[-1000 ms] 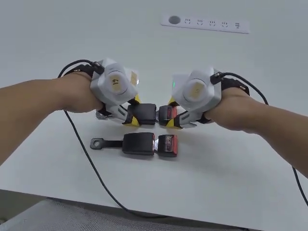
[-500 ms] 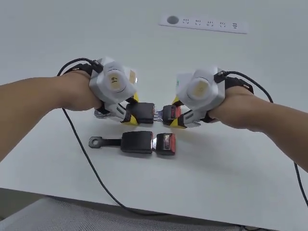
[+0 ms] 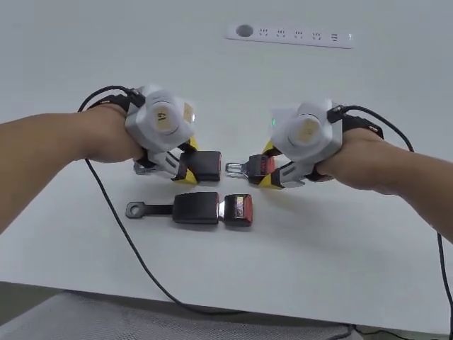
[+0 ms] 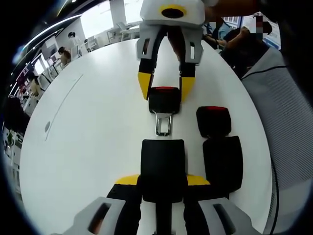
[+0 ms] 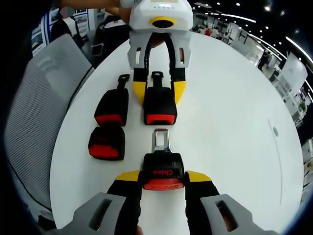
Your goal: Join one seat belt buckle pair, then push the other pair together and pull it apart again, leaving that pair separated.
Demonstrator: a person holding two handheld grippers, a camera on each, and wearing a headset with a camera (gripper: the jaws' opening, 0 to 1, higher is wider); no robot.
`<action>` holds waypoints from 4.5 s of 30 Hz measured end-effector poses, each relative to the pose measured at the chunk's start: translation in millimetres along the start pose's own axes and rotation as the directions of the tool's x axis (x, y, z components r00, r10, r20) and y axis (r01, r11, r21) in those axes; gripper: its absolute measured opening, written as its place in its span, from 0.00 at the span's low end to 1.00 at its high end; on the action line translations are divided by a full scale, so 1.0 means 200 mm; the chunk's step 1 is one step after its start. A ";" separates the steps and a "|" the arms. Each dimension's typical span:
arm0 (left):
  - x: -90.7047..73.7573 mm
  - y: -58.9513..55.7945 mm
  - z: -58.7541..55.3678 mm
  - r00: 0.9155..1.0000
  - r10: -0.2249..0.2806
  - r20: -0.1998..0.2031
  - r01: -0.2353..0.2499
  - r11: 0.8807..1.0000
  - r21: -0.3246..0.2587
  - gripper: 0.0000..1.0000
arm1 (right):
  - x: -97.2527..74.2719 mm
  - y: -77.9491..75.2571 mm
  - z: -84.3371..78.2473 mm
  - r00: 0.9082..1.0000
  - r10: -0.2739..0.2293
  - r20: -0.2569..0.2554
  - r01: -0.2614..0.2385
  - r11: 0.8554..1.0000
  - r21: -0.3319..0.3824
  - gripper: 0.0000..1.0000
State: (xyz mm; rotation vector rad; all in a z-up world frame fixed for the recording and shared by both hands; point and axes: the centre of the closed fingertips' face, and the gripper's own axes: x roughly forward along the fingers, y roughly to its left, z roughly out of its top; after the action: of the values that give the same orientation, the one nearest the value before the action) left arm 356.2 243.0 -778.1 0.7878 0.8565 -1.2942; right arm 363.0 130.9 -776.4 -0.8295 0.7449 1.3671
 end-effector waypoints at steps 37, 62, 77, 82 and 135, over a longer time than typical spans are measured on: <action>-0.01 0.00 -0.01 1.000 0.006 -0.007 -0.006 1.000 -0.017 0.34 | -0.24 -0.01 -0.41 0.994 0.018 -0.110 -0.009 0.997 0.076 0.33; -0.26 -0.08 0.02 0.985 0.145 0.097 -0.127 0.978 -0.168 0.53 | -0.43 0.07 -0.26 0.990 -0.142 -0.014 0.142 0.962 0.234 0.51; -0.40 -0.31 -0.19 0.949 0.278 0.152 -0.188 0.880 -0.435 0.79 | -0.49 0.31 -0.26 0.960 -0.276 0.052 0.222 0.860 0.460 0.77; -0.45 -0.35 -0.27 0.933 0.329 0.142 -0.219 0.837 -0.502 0.82 | -0.51 0.39 -0.28 0.958 -0.281 0.049 0.222 0.844 0.489 0.80; -0.55 -0.51 -0.42 0.865 0.480 0.147 -0.274 0.696 -0.664 1.00 | -0.56 0.47 -0.19 0.898 -0.414 0.147 0.252 0.760 0.600 0.99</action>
State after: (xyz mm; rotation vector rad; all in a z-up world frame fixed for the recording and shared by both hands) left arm 239.3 356.2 -722.7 0.1892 0.7440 -0.6514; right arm 262.9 42.5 -708.1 -0.2630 0.6912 0.8305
